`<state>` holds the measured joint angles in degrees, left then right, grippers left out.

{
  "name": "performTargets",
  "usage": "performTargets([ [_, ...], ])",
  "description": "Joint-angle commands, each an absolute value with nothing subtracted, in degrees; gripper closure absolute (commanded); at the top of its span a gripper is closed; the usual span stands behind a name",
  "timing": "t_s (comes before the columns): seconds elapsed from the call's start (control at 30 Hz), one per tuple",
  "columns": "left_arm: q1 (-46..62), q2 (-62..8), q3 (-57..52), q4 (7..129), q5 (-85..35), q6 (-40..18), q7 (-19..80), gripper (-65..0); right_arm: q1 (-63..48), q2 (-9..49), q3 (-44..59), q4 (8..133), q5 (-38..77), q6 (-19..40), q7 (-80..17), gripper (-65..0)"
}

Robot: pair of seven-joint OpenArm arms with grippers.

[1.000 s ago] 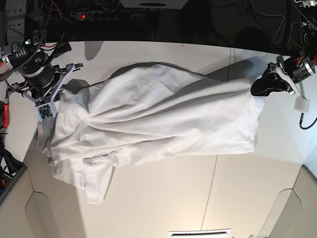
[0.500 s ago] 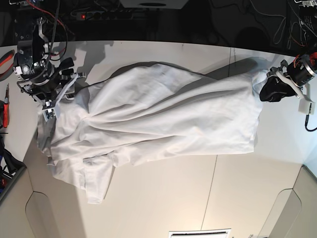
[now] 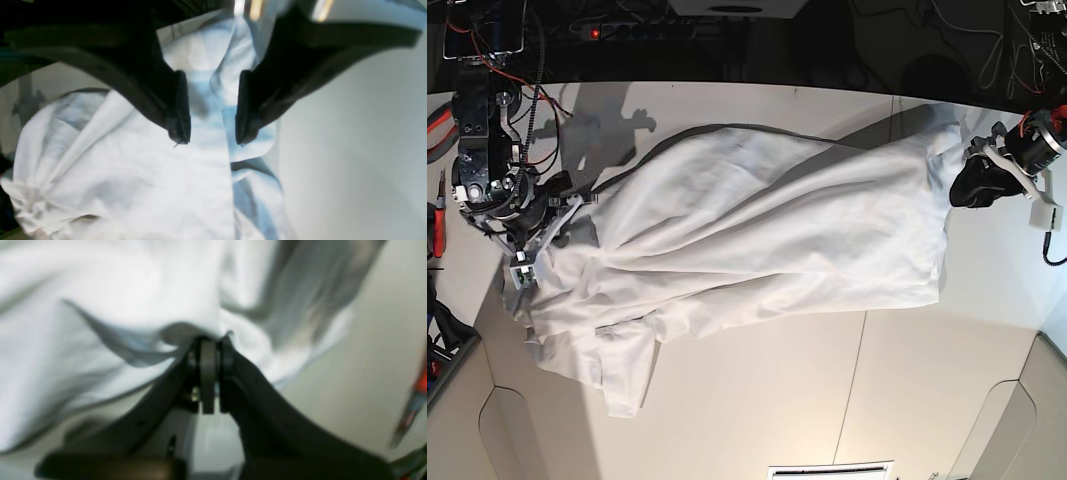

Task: Layout the t-shirt on the table in an organized manner, then fold the t-shirt properly
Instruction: 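Swing the right gripper with its fabric across toward the left gripper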

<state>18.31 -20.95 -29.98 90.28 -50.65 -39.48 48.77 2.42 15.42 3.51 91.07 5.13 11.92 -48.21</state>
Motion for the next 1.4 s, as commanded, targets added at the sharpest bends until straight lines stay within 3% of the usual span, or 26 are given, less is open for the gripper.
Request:
performTargets([
  [0.0,17.9,-21.7,-30.3,91.2,-51.9,-40.0,47.7,-26.6,3.7,16.0,3.0,93.8,5.4,11.8,-47.0,0.0],
  [0.33,17.9,-19.7,-30.3,91.2,-52.5,-40.0,47.8,-26.6,14.0,13.1,-12.8,92.1,3.2,11.7,-45.8,0.0],
  [0.7,17.9,-19.7,-30.3,91.2,-52.5,-40.0,47.8,-26.6,36.5,0.7,-26.3,64.6,-2.1,11.8,-39.1,0.0],
  [0.83,18.0,-19.7,-30.3,91.2,-52.5,-40.0,47.8,-26.6,42.2,-2.7,-27.7,60.1,-3.1,11.8,-39.3,0.0],
  [1.07,17.9,-19.7,-30.3,91.2,-52.4,-40.0,47.8,-25.4,43.7,-2.0,-27.7,67.5,-4.8,11.8,-53.6,0.0],
  [1.2,17.9,-19.7,-30.3,91.2,-52.5,-40.0,47.7,-22.3,40.8,1.5,-27.7,76.5,-4.7,11.8,-61.8,0.0],
  [1.37,16.7,-19.9,-30.3,91.2,-52.5,-40.0,47.8,-22.3,32.6,7.6,-27.7,87.9,-5.9,11.7,-62.7,0.0],
])
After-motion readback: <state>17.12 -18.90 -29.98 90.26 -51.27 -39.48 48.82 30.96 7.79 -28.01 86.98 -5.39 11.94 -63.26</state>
